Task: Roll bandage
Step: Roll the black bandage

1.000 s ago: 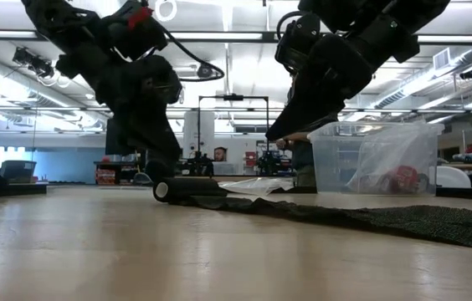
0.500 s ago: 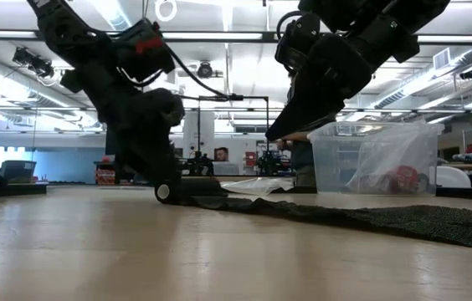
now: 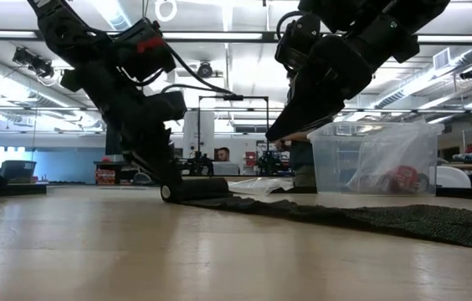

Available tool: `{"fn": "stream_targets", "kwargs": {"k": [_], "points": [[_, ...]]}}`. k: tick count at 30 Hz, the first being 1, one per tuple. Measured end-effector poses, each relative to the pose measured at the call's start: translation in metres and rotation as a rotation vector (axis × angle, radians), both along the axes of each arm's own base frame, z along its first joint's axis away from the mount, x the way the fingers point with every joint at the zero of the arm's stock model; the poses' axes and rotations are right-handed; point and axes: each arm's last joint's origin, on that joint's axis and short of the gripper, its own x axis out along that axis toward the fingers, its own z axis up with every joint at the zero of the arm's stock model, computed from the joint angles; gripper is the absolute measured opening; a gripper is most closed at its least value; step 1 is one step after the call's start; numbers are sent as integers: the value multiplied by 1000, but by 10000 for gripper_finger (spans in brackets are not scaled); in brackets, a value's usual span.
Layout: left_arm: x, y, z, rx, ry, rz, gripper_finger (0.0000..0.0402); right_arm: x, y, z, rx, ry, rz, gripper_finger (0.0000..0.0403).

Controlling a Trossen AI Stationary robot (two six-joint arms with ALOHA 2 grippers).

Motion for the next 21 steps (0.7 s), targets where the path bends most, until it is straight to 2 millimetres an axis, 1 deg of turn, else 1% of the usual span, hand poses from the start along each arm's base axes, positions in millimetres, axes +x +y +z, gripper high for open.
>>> {"fn": "stream_targets", "kwargs": {"k": [4, 8, 12, 16, 21], "points": [[1, 1, 2, 69, 12, -6, 60, 0, 0, 0, 0, 0, -1, 25], [2, 4, 4, 150, 23, 11, 47, 1, -2, 1, -4, -10, -11, 24], [2, 5, 4, 218, 39, 22, 34, 3, -9, 2, -18, -32, -43, 22], [2, 5, 4, 204, 35, 27, 23, 5, -20, 4, -16, -52, -79, 23], [-1, 5, 7, 165, 31, 55, 26, 6, -43, 5, 28, -64, -179, 27]]}}
